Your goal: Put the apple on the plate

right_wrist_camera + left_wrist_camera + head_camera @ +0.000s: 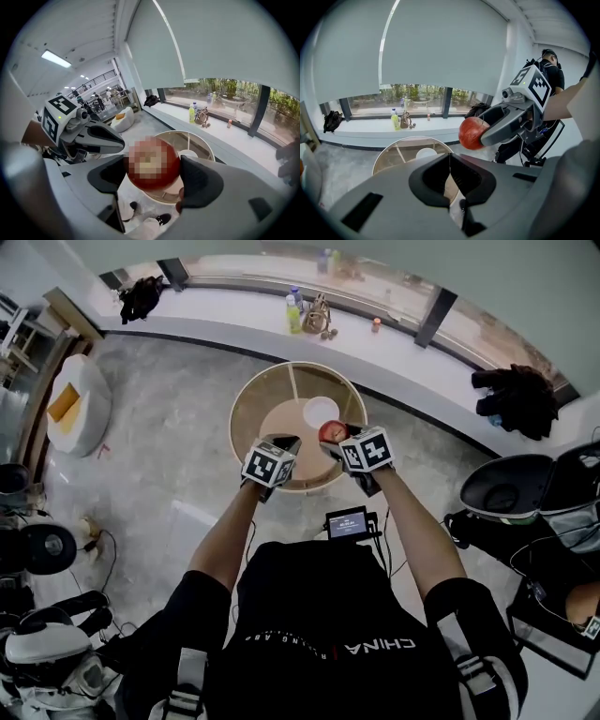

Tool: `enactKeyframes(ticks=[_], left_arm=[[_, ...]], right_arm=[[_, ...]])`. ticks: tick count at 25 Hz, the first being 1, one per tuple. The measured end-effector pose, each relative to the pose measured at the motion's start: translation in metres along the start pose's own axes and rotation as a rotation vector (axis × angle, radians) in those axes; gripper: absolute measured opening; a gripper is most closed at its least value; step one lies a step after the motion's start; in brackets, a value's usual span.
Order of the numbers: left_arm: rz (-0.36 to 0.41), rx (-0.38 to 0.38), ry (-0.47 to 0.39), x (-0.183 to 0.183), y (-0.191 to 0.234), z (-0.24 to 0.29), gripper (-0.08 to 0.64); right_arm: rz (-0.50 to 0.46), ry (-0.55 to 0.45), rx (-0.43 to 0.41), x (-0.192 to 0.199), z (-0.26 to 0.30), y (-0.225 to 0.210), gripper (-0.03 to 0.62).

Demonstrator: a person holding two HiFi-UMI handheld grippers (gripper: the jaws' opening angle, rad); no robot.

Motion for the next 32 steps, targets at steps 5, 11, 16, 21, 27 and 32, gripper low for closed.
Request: enactKeyframes(ticks=[5,11,16,21,27,32], left_arm=[[0.012,0.014,0.02,0.0,0.021,0.02,0.018],[0.053,0.061,0.012,-0.016,0.04,0.039,0.018],[0.073,0.105,0.022,-0.02,0.046,0.053,0.018],[0.082,0.127,0.056,-0.016,0.053,0.066,0.018],[0.05,0.147,0.074,-0.01,0.065,0.119,0.018],[0.065,0.144,0.1,0.01,0.078,0.204,0.018]], right_arm=[[0.027,-0.007,0.013,-0.007,0.018,-0.008,0.353],[0.066,-0.024,0.064,-0.016,0.024,-0.017,0.353],[0.098,-0.037,0.092,-0.023,0.026,-0.024,0.353],[0.114,-0.001,0.111,-0.021,0.038,-0.038,0.353],[0.122,0.025,0.128,-0.014,0.082,-0.095,0.351],[0.093,0.065,0.142,0.006,0.147,-0.169,0.353]])
Point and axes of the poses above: the fingertips, and each gripper's own axes: z forward along the fingers, y to its left, x out of its underside, the point moved 8 cm from there along -z, backward along the fingers, and after that the axes turned 15 degrees about -x, right-handed, at the moved point
